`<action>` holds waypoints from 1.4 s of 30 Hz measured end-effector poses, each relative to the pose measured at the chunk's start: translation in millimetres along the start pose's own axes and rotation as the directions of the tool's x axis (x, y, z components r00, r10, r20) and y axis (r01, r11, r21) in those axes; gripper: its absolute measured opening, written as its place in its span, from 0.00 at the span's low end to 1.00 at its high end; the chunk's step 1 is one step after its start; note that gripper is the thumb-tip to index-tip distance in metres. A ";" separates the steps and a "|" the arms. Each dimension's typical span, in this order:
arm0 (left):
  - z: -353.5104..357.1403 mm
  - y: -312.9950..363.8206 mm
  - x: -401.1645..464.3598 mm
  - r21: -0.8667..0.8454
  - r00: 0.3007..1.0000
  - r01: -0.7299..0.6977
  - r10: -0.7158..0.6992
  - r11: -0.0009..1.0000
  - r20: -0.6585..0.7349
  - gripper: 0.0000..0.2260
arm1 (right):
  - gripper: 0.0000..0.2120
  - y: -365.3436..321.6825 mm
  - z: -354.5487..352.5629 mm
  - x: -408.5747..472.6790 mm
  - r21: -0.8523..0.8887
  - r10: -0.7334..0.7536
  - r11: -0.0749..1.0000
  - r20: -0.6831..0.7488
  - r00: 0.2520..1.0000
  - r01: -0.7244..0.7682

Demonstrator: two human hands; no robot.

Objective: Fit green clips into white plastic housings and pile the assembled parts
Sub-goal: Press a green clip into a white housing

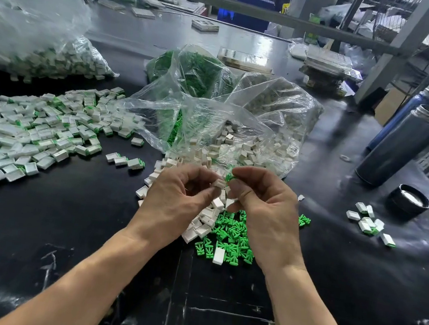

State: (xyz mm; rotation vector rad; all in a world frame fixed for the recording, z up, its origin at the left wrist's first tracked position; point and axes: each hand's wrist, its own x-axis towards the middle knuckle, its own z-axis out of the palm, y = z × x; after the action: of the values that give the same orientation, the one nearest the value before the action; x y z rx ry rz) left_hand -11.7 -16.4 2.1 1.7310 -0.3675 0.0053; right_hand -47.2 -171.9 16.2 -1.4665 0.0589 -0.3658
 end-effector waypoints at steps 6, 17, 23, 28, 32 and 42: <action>-1.6 0.5 -0.8 -0.015 1.000 0.003 -0.003 1.000 0.002 0.04 | 0.08 0.2 0.7 -2.3 -0.074 -0.026 0.997 0.011 1.000 0.027; -3.4 1.7 -2.1 -0.030 0.999 0.011 -0.010 0.999 0.037 0.05 | 0.10 4.8 0.4 -3.1 -0.151 -0.029 0.988 0.012 1.000 0.030; -3.3 0.5 -1.0 -0.052 0.999 0.014 -0.013 0.999 0.032 0.05 | 0.08 4.8 0.0 -1.9 -0.176 -0.010 0.984 -0.007 1.000 0.009; -2.6 0.4 -0.6 -0.064 0.999 0.032 -0.032 0.997 -0.002 0.06 | 0.07 3.4 -0.2 -3.3 -0.188 -0.001 0.982 0.016 1.000 0.004; -3.8 1.6 -0.5 -0.092 0.998 0.047 -0.050 0.995 -0.029 0.05 | 0.07 4.4 1.7 -2.3 -0.208 0.016 0.978 0.029 0.999 -0.010; -2.7 4.0 -0.8 0.017 0.999 0.024 -0.024 1.000 -0.039 0.05 | 0.07 9.4 -0.2 -4.8 -0.438 -0.018 0.898 0.069 0.997 0.047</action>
State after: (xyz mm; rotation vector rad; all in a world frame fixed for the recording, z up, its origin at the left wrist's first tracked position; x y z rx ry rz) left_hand -12.9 -14.2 6.3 1.7504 -0.3188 0.0252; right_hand -49.8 -170.2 6.1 -1.9302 0.0693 -0.3458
